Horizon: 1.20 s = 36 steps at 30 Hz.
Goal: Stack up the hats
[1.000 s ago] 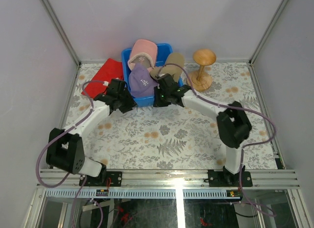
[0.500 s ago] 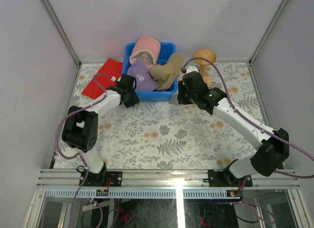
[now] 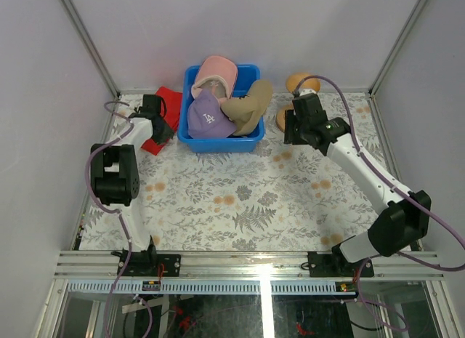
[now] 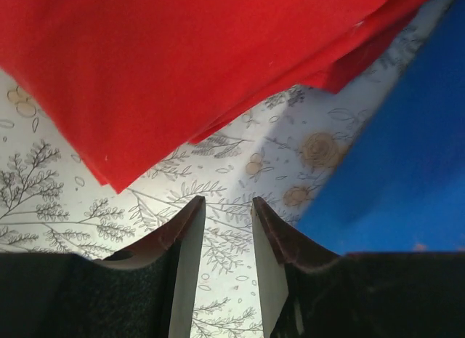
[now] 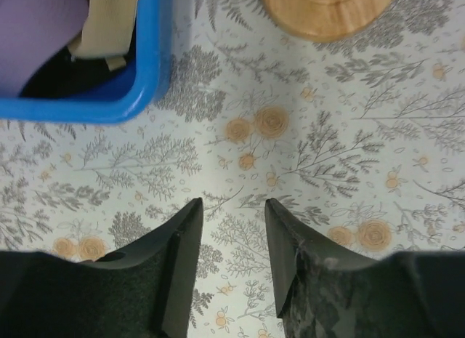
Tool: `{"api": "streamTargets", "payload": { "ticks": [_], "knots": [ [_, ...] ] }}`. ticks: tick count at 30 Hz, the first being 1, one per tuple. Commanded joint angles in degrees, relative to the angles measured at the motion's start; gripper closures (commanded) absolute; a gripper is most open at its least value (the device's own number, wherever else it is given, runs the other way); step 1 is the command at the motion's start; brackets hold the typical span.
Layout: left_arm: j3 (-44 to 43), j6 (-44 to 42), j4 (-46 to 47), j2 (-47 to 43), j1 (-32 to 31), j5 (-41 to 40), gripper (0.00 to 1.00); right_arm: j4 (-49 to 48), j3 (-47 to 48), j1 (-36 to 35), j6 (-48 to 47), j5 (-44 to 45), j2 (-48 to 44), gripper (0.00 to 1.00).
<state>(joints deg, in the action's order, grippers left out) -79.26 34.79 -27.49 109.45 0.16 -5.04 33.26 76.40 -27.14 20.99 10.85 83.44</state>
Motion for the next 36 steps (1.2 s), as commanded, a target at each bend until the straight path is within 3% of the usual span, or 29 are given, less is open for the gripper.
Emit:
{"api": "streamTargets", "payload": {
  "ticks": [1,5,8,10,14,19,22,30,32,36],
  "knots": [
    [-3.7,-2.6,2.9,-2.3,-0.7,0.4,0.68,3.0,10.5,4.1,-2.7,0.1,3.3,0.49],
    [0.7,-1.1,3.4,-11.5,-0.7,3.0,0.59,6.6,18.5,8.4,-2.5,0.2,7.7,0.27],
    [5.5,0.0,4.5,-20.9,-0.8,5.1,0.43,5.6,18.6,11.0,-2.0,-2.7,8.2,0.2],
    [8.3,0.3,5.4,-25.8,-1.0,6.4,0.4,4.1,16.6,12.9,-2.0,-5.3,8.2,0.19],
    [10.9,1.4,6.4,-32.0,-1.8,9.7,0.4,4.1,21.6,15.4,-2.5,-4.8,11.2,0.18],
    [14.0,3.7,7.0,-34.5,-8.1,9.9,0.41,6.8,32.2,18.4,-2.9,-5.0,18.5,0.17],
    [14.6,3.7,6.8,-34.3,-12.3,8.3,0.5,6.4,36.8,22.0,0.1,-8.9,21.6,0.18],
    [14.2,3.9,3.9,-36.4,-16.2,6.5,0.54,11.2,70.0,25.8,4.7,-13.8,42.2,0.2],
    [13.9,3.6,2.6,-37.2,-16.4,6.1,0.54,7.4,69.7,27.0,7.3,-16.2,44.3,0.19],
    [13.2,2.7,-0.2,-38.9,-16.5,5.0,0.54,-1.0,59.6,29.6,14.8,-23.8,44.5,0.19]
  ]
}}
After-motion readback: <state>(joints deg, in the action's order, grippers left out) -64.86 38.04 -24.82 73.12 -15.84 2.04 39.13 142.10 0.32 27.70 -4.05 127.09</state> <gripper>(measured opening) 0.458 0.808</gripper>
